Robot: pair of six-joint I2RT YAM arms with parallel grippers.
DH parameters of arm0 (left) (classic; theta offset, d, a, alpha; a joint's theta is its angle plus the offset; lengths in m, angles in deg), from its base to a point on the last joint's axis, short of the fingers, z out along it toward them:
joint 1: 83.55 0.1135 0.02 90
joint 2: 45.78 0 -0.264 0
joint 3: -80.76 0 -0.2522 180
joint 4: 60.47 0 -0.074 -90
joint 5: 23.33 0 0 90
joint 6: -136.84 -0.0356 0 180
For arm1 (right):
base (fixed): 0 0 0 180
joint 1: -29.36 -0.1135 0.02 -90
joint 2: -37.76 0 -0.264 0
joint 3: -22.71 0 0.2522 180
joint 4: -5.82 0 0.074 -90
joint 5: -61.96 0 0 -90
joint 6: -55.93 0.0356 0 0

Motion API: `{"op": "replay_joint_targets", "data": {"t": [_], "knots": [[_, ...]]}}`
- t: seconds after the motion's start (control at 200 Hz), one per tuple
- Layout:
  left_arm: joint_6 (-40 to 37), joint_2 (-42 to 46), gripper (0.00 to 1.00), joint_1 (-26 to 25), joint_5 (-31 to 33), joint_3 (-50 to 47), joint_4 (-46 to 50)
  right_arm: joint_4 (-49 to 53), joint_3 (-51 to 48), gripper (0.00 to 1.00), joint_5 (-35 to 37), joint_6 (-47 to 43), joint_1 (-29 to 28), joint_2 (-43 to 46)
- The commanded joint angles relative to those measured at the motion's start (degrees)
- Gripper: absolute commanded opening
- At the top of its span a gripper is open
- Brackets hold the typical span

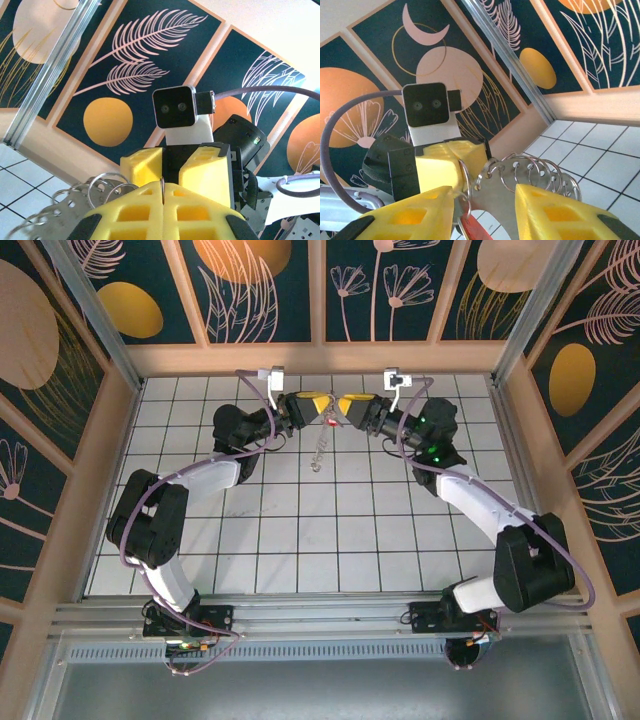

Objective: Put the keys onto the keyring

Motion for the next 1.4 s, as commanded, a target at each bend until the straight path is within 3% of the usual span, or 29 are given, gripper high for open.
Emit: {"op": "replay_joint_targets", "data": {"t": [0.0,0.45,0.746,1.186,1.246,1.391], "knots": [[0.9,0.7,0.00,-0.3,0.9,-0.2,-4.6,-3.7,2.6,0.37,0.4,1.2,-1.3,-1.4],[1.1,0.5,0.00,-0.3,1.0,-0.5,-5.1,-3.2,4.3,0.25,0.4,0.7,-2.7,-2.8],[1.3,0.2,0.00,-0.5,0.3,-0.4,-5.1,-2.2,5.9,0.00,-0.5,0.1,-2.8,-3.6],[-0.8,1.3,0.00,-0.5,-0.5,-0.1,-1.3,6.1,9.4,0.00,-6.2,-6.0,0.5,-4.0],[-1.8,1.7,0.15,-0.5,-0.1,0.0,0.2,8.5,10.4,0.00,-7.7,-8.2,0.8,-4.2],[-5.1,3.8,0.28,0.0,0.3,0.0,4.6,15.2,12.0,0.00,-9.1,-14.0,1.2,-4.0]]}}
